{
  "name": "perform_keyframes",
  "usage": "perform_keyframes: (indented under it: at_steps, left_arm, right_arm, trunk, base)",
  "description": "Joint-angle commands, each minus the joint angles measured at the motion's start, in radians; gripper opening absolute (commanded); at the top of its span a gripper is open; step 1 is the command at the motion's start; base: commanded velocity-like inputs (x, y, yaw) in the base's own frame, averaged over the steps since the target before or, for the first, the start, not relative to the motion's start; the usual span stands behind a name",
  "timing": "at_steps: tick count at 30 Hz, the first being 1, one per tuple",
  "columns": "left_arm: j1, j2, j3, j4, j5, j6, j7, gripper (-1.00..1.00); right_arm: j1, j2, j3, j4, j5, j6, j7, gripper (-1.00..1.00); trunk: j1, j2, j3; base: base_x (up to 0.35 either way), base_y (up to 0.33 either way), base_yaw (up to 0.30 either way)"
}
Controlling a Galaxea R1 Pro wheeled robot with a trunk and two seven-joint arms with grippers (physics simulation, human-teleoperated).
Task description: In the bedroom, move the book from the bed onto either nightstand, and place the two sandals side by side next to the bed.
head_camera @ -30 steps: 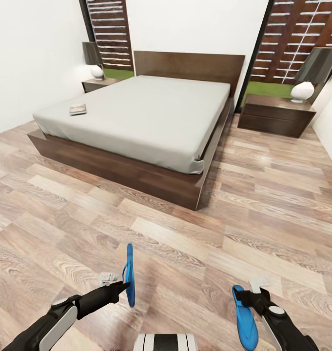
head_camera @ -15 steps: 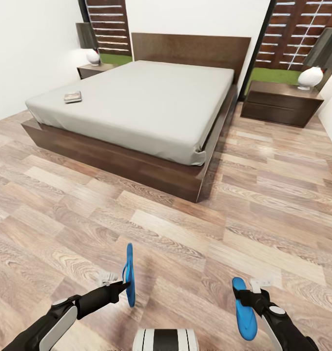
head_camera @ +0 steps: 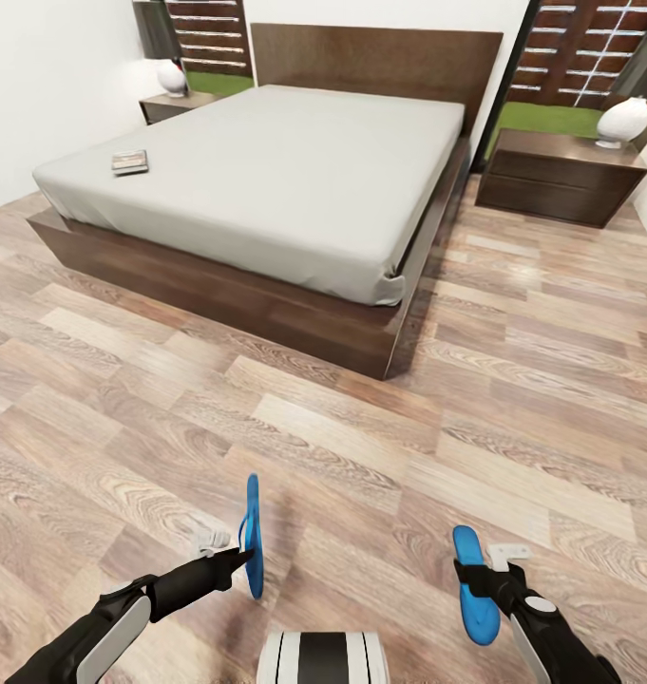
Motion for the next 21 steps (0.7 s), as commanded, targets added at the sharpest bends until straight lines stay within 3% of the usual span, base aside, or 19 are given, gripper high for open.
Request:
perform_keyframes:
  at_steps: [1, 9, 14, 17, 19, 21]
  left_arm:
    - [-0.001, 0.001, -0.002, -0.001, 0.009, 0.007, -0.003, -1.00]
    - [-0.001, 0.001, -0.002, -0.001, 0.009, 0.007, -0.003, -1.00]
    - [-0.001, 0.003, 0.001, -0.002, 0.011, 0.010, -0.005, -1.00]
    - [-0.001, 0.005, 0.015, -0.020, 0.050, 0.059, -0.013, -1.00]
    - [-0.001, 0.006, 0.051, -0.091, 0.105, 0.130, -0.028, -1.00]
    - [-0.001, 0.006, 0.076, -0.139, 0.119, 0.160, -0.031, -1.00]
  right_arm:
    - [0.000, 0.000, -0.006, -0.002, 0.007, 0.006, 0.008, 1.00]
    - [0.000, -0.004, -0.030, -0.010, 0.005, 0.006, 0.008, 1.00]
    - [0.000, -0.004, -0.056, -0.010, 0.005, 0.006, 0.008, 1.00]
    - [0.000, -0.004, -0.058, -0.010, 0.005, 0.006, 0.008, 1.00]
    - [0.000, -0.004, -0.059, -0.010, 0.005, 0.006, 0.008, 1.00]
    - [0.000, -0.004, -0.059, -0.010, 0.005, 0.006, 0.008, 1.00]
  trunk:
    - [0.000, -0.001, -0.005]
    - [0.004, -0.002, -0.036]
    - [0.004, -0.002, -0.036]
    - [0.004, -0.002, -0.036]
    - [0.004, -0.002, -0.036]
    - [0.004, -0.002, -0.036]
  base:
    - [0.000, 0.000, 0.000]
    - [0.000, 0.000, 0.000]
    - [0.000, 0.000, 0.000]
    - [0.000, 0.000, 0.000]
    - [0.000, 0.000, 0.000]
    - [0.000, 0.000, 0.000]
